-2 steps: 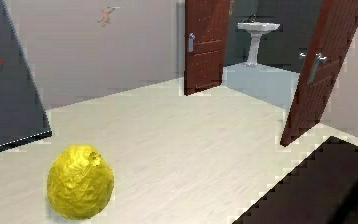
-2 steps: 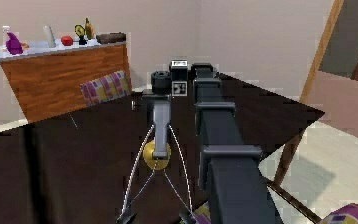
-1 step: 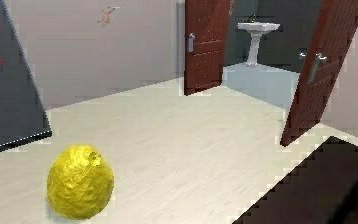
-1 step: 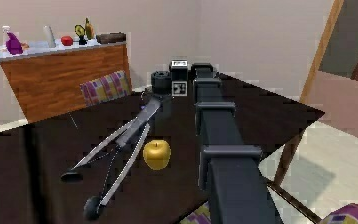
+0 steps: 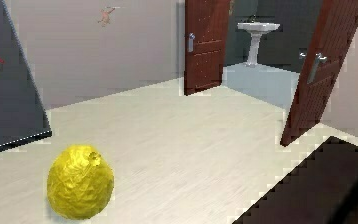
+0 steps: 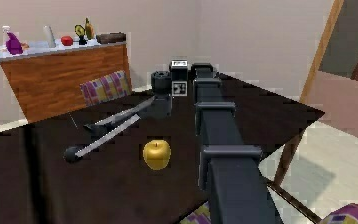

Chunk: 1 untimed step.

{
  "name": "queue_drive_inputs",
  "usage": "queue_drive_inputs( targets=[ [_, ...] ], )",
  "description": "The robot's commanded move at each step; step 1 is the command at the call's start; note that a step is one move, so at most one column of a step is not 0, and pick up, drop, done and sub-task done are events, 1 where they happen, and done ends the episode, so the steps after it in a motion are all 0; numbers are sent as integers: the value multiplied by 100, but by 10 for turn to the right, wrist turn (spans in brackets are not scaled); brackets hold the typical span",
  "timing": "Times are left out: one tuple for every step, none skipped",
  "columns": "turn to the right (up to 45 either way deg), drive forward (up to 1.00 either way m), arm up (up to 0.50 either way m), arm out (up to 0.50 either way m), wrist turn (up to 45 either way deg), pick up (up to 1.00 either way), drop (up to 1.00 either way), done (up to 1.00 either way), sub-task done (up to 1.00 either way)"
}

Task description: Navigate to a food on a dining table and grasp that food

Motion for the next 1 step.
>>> queue_drive_inputs(
  targets=[
    [0, 0, 0, 0, 450, 0, 0, 0, 0]
  ],
)
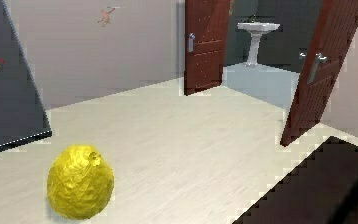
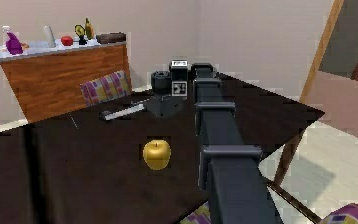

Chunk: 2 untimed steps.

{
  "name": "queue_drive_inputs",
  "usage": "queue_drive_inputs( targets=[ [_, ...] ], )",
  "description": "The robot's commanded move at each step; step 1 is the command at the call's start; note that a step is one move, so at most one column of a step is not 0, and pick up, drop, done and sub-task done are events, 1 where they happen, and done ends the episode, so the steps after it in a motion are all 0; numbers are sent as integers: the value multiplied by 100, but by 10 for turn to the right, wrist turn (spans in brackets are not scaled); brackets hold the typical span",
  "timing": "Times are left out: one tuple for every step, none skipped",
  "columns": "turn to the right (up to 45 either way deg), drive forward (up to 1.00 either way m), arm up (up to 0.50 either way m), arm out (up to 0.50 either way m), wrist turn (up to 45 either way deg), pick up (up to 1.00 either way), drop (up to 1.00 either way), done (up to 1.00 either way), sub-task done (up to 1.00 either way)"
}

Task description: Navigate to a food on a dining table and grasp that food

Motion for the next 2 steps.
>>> queue_drive_inputs(
  targets=[
    [0, 0, 0, 0, 270, 0, 0, 0, 0],
    [0, 0, -24, 0, 0, 0, 0, 0, 0]
  ],
)
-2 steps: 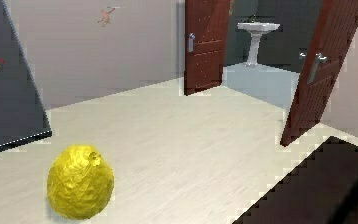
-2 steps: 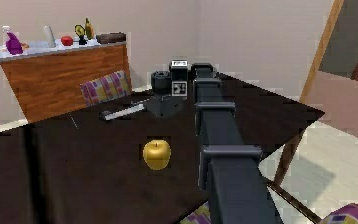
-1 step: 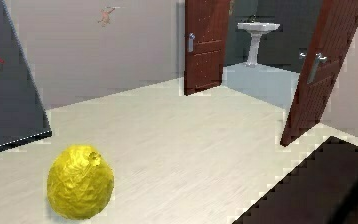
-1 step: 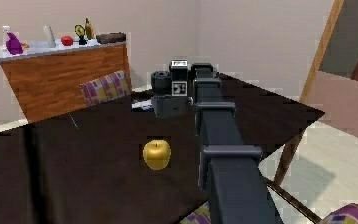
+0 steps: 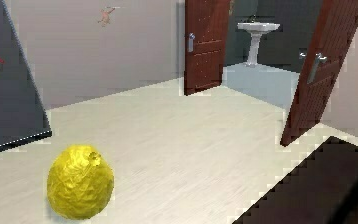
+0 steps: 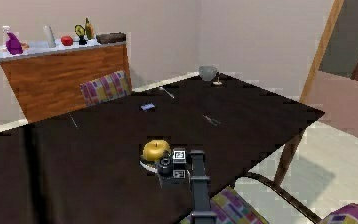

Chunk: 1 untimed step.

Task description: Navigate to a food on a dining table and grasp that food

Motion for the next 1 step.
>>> queue_drive_inputs(
  targets=[
    [0, 0, 0, 0, 0, 100, 0, 0, 0]
  ],
)
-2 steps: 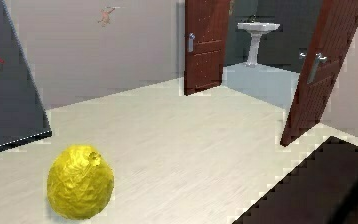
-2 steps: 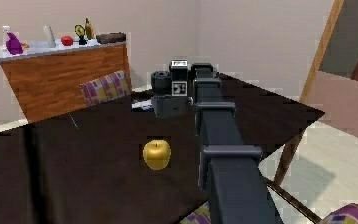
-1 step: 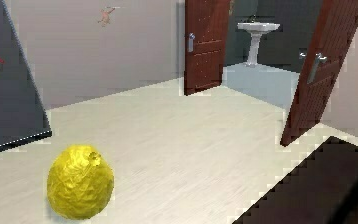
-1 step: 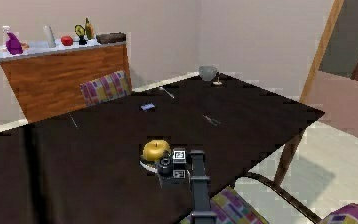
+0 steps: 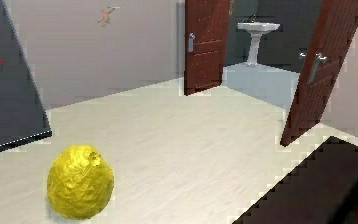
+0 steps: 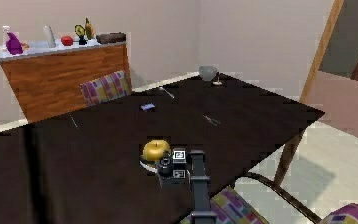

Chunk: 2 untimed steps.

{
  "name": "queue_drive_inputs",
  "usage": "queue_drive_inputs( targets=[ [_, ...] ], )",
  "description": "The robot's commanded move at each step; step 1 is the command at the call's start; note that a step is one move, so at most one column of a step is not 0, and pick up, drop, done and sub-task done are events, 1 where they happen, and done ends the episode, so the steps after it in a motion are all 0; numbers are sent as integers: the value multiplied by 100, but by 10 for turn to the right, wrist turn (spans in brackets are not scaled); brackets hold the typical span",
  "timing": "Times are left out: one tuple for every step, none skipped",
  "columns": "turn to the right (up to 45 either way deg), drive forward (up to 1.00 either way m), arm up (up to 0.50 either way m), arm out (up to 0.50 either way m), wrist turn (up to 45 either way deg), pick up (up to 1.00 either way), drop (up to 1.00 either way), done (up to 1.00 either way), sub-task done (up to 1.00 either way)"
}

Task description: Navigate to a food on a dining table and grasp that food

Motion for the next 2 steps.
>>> queue_drive_inputs(
  targets=[
    [0, 0, 10, 0, 0, 0, 0, 0, 0],
    [0, 0, 0, 0, 0, 0, 0, 100, 0]
  ],
)
